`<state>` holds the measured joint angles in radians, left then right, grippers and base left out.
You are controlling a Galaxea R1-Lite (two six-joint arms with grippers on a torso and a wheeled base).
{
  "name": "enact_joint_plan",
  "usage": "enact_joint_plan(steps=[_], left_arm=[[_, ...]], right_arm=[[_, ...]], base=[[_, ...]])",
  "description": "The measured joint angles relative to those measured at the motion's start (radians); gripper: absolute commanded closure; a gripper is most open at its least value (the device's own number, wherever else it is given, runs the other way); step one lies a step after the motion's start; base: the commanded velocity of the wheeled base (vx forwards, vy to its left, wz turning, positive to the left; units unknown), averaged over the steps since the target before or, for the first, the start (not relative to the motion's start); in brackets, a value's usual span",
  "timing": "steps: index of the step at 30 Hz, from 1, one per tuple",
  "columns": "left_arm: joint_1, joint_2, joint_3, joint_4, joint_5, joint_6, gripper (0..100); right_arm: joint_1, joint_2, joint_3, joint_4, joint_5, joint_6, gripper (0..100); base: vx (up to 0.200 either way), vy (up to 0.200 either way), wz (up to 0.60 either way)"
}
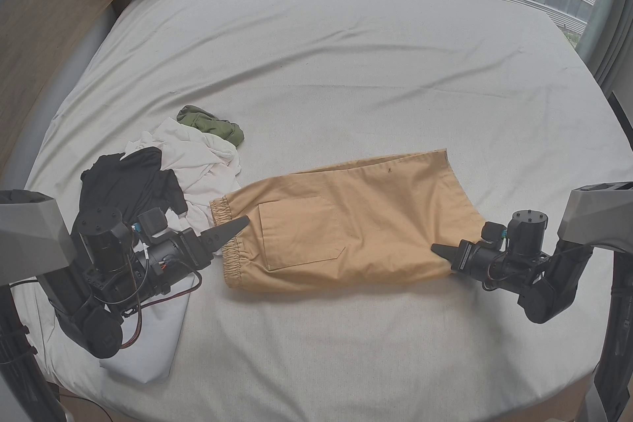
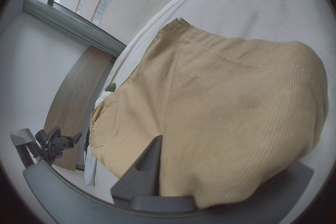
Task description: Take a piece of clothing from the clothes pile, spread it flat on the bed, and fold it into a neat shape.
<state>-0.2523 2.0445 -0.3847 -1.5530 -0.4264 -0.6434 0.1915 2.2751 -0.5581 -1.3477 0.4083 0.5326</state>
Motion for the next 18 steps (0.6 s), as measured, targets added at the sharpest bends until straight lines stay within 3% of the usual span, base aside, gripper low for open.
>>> enact_joint_plan(steps=[18], left_arm=[[0.002, 0.0, 0.0, 0.0, -0.001, -0.001, 0]], right_arm=[[-0.007, -0.025, 0.281, -0.147, -0.043, -0.112, 100]], base=[[0.0, 0.0, 0.0]])
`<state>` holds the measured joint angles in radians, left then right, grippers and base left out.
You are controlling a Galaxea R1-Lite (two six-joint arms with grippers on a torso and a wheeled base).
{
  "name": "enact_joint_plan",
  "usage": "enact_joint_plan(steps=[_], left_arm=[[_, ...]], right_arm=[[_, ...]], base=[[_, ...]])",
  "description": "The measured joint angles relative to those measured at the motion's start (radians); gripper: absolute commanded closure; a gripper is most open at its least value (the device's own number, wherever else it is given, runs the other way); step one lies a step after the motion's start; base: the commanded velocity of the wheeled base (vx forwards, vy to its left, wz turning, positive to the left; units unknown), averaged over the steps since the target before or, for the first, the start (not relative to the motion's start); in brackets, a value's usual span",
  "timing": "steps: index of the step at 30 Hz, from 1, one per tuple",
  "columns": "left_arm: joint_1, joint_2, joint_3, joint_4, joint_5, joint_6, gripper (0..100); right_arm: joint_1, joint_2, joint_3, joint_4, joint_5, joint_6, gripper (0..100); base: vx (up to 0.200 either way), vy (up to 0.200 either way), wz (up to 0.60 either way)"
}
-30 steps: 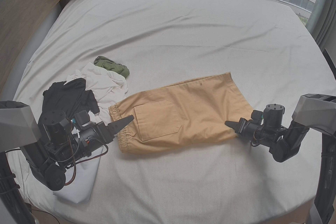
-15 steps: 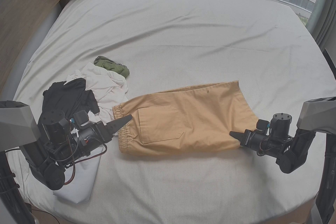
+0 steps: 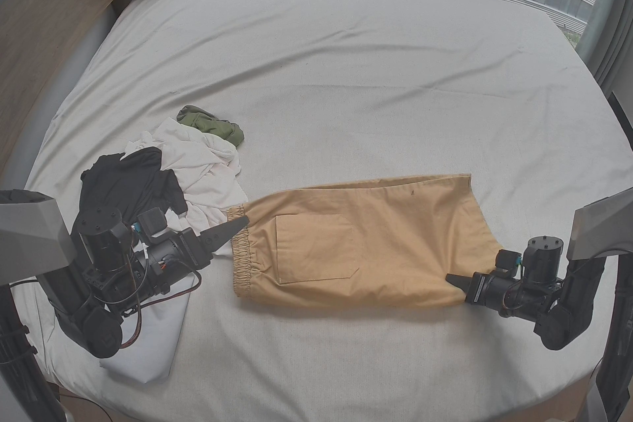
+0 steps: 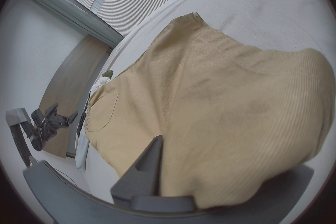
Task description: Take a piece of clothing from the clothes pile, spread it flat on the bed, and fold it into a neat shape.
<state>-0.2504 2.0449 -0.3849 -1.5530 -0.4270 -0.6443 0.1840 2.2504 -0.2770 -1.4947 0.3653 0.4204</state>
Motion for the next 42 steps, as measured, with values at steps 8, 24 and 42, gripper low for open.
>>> enact_joint_plan(steps=[8, 24, 42], left_arm=[[0.0, 0.001, 0.0, 0.0, 0.0, 0.0, 0], [-0.001, 0.004, 0.001, 0.0, 0.0, 0.0, 0], [-0.001, 0.006, 0.0, 0.0, -0.001, 0.001, 0]], right_arm=[[-0.003, -0.001, 0.103, -0.005, -0.005, -0.067, 100], [-0.072, -0.009, 0.241, -0.045, -0.053, -0.113, 100], [-0.073, -0.029, 0.244, -0.046, -0.071, -0.101, 0]], base=[[0.0, 0.0, 0.0], [0.0, 0.0, 0.0], [0.0, 0.0, 0.0]])
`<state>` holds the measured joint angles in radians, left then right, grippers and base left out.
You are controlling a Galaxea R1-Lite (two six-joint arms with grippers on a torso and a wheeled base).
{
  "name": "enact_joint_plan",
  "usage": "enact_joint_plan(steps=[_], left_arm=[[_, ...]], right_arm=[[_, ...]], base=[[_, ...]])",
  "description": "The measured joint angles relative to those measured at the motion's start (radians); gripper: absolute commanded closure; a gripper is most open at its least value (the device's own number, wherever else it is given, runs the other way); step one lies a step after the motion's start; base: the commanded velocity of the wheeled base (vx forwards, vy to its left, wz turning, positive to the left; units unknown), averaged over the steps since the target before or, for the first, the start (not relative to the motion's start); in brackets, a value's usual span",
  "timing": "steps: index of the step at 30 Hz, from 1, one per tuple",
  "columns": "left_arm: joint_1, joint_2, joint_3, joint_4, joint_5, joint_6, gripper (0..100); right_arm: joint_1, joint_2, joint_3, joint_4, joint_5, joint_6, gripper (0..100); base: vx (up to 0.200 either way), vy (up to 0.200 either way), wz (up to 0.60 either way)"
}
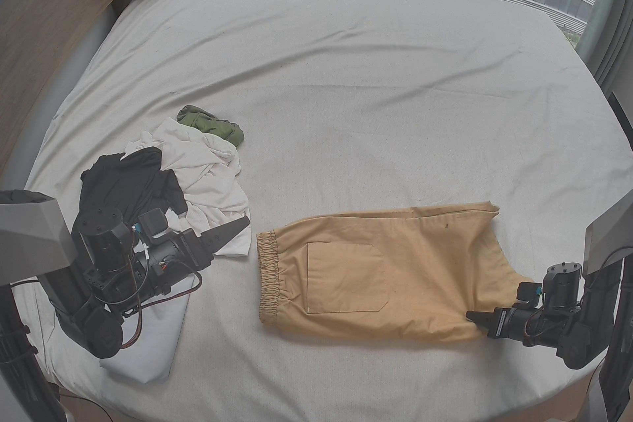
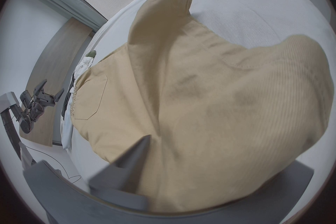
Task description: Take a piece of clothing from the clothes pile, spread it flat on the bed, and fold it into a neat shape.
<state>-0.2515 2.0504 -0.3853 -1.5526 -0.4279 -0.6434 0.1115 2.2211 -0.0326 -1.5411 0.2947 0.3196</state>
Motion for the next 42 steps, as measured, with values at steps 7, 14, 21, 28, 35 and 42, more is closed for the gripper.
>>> enact_joint_plan(steps=[7, 14, 21, 28, 35, 42], left_arm=[[-0.001, 0.003, 0.001, 0.0, 0.0, 0.0, 0], [-0.001, 0.012, 0.003, 0.0, 0.0, 0.0, 0], [-0.002, 0.027, 0.01, 0.0, -0.002, 0.001, 0], [-0.008, 0.032, 0.028, 0.0, -0.006, 0.002, 0], [-0.013, 0.04, 0.047, -0.001, -0.008, 0.004, 0], [-0.033, 0.092, 0.059, 0.0, -0.003, 0.042, 0]], right_arm=[[-0.058, -0.067, 0.002, 0.001, -0.02, 0.011, 0], [-0.16, -0.123, -0.001, 0.001, -0.021, 0.012, 0], [-0.296, -0.189, -0.034, 0.002, 0.009, 0.015, 0], [-0.305, -0.281, -0.147, 0.003, 0.145, 0.142, 0], [-0.206, -0.369, -0.286, 0.006, 0.274, 0.244, 0], [-0.11, -0.417, -0.44, 0.01, 0.297, 0.281, 0]], base=[[0.0, 0.0, 0.0], [0.0, 0.0, 0.0], [0.0, 0.0, 0.0], [0.0, 0.0, 0.0], [0.0, 0.0, 0.0], [0.0, 0.0, 0.0]])
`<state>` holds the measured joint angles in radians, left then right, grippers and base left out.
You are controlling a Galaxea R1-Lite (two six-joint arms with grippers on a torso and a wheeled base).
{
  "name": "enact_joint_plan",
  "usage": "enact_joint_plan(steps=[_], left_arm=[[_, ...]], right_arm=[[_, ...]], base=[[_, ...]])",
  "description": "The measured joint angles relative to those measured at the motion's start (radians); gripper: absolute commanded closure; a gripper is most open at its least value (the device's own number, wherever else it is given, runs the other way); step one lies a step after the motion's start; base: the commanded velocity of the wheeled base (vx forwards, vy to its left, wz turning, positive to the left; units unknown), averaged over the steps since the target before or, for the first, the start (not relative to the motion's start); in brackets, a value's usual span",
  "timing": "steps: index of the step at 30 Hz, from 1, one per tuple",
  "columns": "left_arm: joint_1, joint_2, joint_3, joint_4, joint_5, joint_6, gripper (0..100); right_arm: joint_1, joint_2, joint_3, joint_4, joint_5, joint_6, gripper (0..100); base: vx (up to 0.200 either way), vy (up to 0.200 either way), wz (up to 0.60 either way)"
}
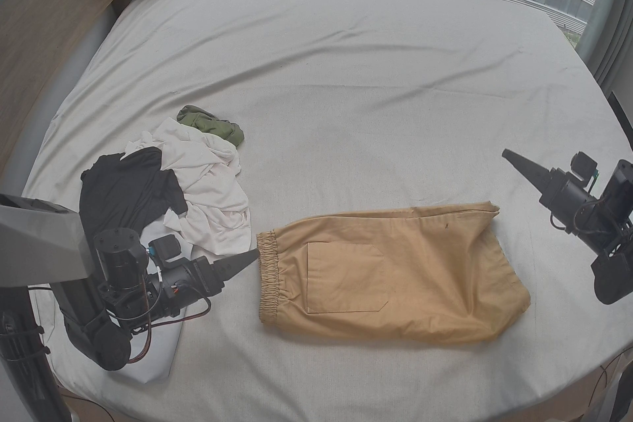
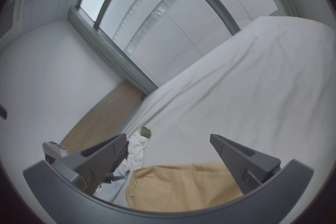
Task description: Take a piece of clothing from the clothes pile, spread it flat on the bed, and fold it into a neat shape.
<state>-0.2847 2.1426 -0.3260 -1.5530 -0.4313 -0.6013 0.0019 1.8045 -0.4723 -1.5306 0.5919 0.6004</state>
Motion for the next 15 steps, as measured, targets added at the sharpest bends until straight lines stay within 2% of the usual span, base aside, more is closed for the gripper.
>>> enact_joint_plan(steps=[15], left_arm=[[-0.047, 0.136, -0.039, 0.0, 0.008, 0.023, 0]], right_arm=[[0.022, -0.024, -0.016, -0.004, 0.006, 0.009, 0]], base=[[0.0, 0.0, 0.0]])
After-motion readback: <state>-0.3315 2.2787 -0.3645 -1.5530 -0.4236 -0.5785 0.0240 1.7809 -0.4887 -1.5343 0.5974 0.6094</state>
